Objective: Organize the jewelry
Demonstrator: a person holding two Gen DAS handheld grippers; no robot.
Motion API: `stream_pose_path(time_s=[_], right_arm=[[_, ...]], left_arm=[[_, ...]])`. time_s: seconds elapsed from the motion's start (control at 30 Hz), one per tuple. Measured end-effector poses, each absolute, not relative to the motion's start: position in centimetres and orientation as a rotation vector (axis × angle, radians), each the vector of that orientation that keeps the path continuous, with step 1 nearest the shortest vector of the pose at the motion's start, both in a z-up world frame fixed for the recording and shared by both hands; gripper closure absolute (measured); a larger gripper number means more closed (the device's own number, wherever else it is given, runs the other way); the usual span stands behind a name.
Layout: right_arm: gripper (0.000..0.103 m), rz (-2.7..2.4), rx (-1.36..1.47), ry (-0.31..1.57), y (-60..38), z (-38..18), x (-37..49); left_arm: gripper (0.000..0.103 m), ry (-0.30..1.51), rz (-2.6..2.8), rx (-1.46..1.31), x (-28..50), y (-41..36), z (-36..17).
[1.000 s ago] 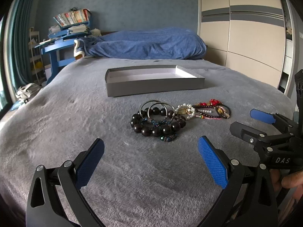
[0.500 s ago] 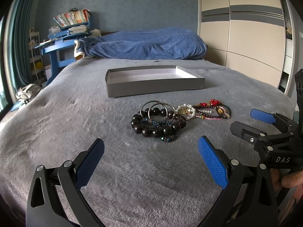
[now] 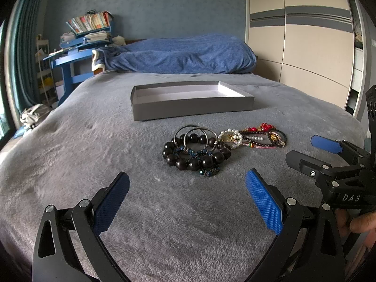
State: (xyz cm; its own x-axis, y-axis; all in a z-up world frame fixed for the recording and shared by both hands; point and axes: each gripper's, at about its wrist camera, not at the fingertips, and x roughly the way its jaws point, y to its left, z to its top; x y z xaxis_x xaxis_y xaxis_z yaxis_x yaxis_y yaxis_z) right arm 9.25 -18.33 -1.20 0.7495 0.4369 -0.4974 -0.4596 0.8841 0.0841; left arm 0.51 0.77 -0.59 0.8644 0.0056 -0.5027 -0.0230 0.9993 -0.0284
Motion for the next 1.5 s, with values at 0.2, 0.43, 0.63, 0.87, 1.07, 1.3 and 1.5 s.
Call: stream_pose_path(time_s=[0.2,0.43,0.63,0.87,1.07,1.3,1.5], right_arm=[[0.005,0.489,-0.042,0.535,-18.4,-1.2,9.3],[0.005,0.493,0.011,0.621,-18.7,-1.3,10.8],[0.005,0.489,0.018,0.676,-18.5,-1.2,11.5],[0.005,0.485,0.030,0.688,-19.0,-0.9,11.8],[0.006,0.471,0.037,0.695,-19.3,-0.9,12.1],[0.006,0.455,0.050,0.706,-19.7,-1.1,12.4],[0.006,0.453,0.055,0.708,-19.9,-1.0,12.4]], left_arm=[[0.005,0.528,0.021,-0.040,0.5,1.0,-0.5],[0.005,0.526,0.025,-0.035,1.1,1.1,0.0],[0.005,0.528,0.005,-0.033,2.5,1.1,0.9],[0.008,0.597,-0.034,-0.064,5.3,1.6,1.4],[0.025,0.640,-0.078,-0.077,7.9,1.7,1.7],[0.037,0.678,-0.145,-0.039,10.1,-0.1,1.6],[0.050,0.758,-0.136,-0.034,11.9,-0.2,0.2]])
